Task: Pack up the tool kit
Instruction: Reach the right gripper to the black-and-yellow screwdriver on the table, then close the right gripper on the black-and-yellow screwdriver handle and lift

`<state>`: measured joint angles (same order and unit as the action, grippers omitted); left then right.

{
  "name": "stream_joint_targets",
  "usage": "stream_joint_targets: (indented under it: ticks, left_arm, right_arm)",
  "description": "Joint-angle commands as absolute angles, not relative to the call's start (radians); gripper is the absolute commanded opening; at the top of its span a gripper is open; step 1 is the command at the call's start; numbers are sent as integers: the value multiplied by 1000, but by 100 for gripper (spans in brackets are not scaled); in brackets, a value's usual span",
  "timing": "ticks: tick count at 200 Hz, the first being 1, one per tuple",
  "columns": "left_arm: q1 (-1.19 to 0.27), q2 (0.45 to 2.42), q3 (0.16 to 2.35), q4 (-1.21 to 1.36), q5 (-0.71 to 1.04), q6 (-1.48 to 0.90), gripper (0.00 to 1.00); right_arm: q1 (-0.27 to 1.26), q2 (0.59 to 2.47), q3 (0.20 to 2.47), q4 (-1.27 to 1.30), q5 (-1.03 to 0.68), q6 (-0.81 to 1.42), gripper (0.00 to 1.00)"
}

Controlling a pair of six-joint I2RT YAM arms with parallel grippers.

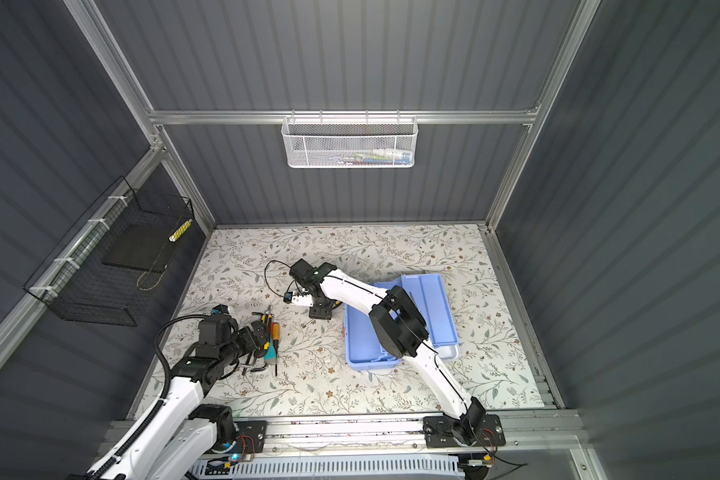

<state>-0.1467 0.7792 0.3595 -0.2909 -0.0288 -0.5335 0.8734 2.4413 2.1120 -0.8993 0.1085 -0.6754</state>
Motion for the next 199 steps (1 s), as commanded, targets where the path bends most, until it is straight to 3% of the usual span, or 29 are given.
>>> stream_joint_targets:
  ticks: [1, 34, 90, 116, 130, 165, 199]
  left_arm:
    - [-143, 772, 348, -297, -26, -532, 99]
    - [-143, 778, 350, -297, -26, -532, 100]
    - [-143, 772, 348, -299, -29, -534, 100]
    - [-142, 773, 348, -299, -31, -535, 99]
    - [-143, 771, 348, -301, -32, -536, 99]
    - [-143, 767, 347, -301, -29, -534, 99]
    - [-143, 768, 348, -300, -28, -534, 99]
  right_arm:
    - [856, 2501, 2183, -980, 92, -661, 59]
    - [854, 2558, 2308, -1063, 38, -601, 49]
    - [865, 2558, 2327, -1117, -2, -547, 36]
    - [865, 2548, 2366, -1192, -108, -477, 28]
    - [869, 2536, 2356, -1192, -123, -451, 29]
    - [873, 2548, 2315, -1182, -17, -457, 48]
    - [873, 2552, 2298, -1207, -6, -460, 53]
